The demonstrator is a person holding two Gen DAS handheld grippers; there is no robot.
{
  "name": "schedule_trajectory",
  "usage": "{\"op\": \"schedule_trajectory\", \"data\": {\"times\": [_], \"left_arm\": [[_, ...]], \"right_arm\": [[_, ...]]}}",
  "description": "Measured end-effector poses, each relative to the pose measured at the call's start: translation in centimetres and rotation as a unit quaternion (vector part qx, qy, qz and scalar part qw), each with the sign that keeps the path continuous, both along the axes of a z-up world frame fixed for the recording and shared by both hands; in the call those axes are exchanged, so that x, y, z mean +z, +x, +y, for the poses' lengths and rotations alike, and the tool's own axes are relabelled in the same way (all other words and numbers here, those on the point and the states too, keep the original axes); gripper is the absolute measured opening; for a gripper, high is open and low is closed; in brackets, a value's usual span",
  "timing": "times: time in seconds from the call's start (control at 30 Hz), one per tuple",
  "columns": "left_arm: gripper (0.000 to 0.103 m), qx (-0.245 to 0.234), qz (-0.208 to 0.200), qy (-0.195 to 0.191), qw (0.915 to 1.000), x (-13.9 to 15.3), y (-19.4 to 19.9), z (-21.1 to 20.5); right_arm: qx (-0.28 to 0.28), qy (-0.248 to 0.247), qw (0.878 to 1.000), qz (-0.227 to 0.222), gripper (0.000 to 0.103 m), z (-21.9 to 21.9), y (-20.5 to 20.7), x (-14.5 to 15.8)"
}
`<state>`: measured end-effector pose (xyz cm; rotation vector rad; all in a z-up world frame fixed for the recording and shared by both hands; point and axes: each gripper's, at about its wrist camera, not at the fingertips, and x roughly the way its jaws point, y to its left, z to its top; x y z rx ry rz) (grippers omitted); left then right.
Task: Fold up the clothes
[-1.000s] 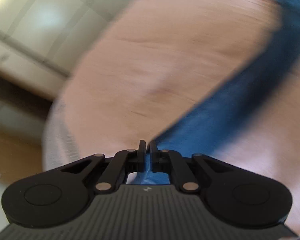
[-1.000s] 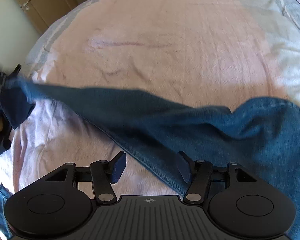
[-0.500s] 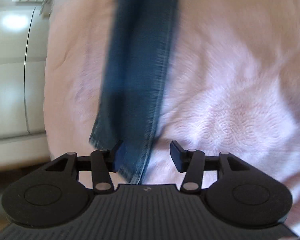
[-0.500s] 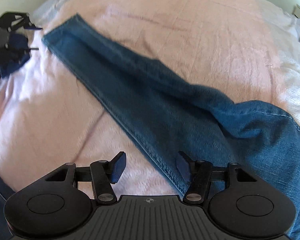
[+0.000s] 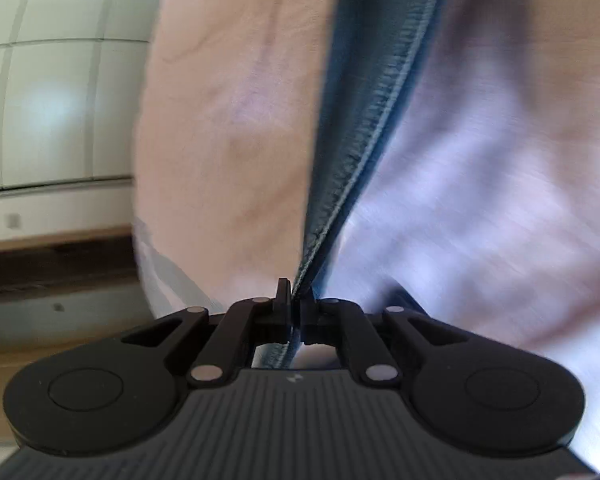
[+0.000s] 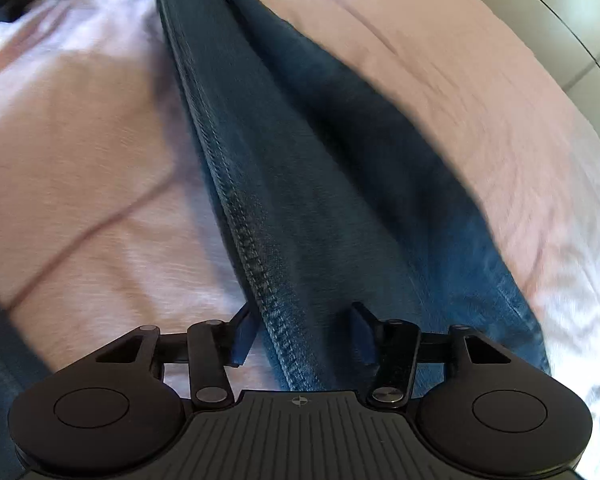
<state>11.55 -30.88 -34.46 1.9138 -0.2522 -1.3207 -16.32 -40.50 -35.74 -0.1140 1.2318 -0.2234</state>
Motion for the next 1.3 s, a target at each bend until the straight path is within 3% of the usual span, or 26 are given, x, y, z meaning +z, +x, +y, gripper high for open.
{"op": "schedule_trajectory", "data": {"times": [0.13,0.27,0.63,0.67,0.73,0.8,0.9,0.97,1.03,1.1,1.17,1.3], "left_arm": [[0.003,0.031,0.011,0.021,0.9992,2.9,-0.6,3.4],[0.004,0.022,0.009,0.042,0.9989,1.1,-0.9,4.6],[0.003,-0.004,0.003,0.100,0.9950,-3.7,-1.9,7.7],[0.005,-0.007,0.002,0.105,0.9944,-4.2,-1.9,8.0],[0.019,0.009,0.021,0.123,0.9921,-3.9,-1.9,8.4],[0.020,0.038,0.053,0.140,0.9880,-3.0,-1.8,8.6],[0.021,0.101,0.147,0.126,0.9759,0.8,-1.0,6.5],[0.024,0.125,0.182,0.105,0.9697,2.9,-0.3,4.6],[0.036,0.139,0.195,0.076,0.9680,4.1,0.9,2.5],[0.039,0.157,0.196,0.053,0.9664,3.7,2.3,-0.4],[0.039,0.184,0.213,0.060,0.9577,2.2,3.8,-3.8],[0.052,0.199,0.252,0.141,0.9365,-2.3,7.5,-9.0]], "right_arm": [[0.007,0.050,0.998,-0.020,0.054,2.0,-1.5,1.9],[-0.002,0.077,0.997,-0.009,0.054,3.5,-2.5,1.1],[-0.068,0.106,0.992,-0.017,0.055,3.9,-5.4,3.0],[-0.073,0.111,0.991,-0.018,0.055,4.0,-5.5,3.1],[-0.078,0.116,0.990,-0.023,0.055,3.9,-5.1,3.3],[-0.081,0.120,0.989,-0.030,0.055,3.7,-4.6,3.6],[-0.080,0.123,0.988,-0.047,0.055,3.0,-3.5,4.1],[-0.074,0.119,0.988,-0.058,0.055,2.4,-2.5,4.4],[-0.071,0.116,0.988,-0.067,0.055,1.6,-1.2,4.4],[-0.068,0.115,0.988,-0.073,0.055,0.8,0.0,4.4],[-0.064,0.112,0.989,-0.075,0.055,0.2,1.2,4.1],[-0.037,0.097,0.993,-0.065,0.055,-0.3,2.5,3.6]]}}
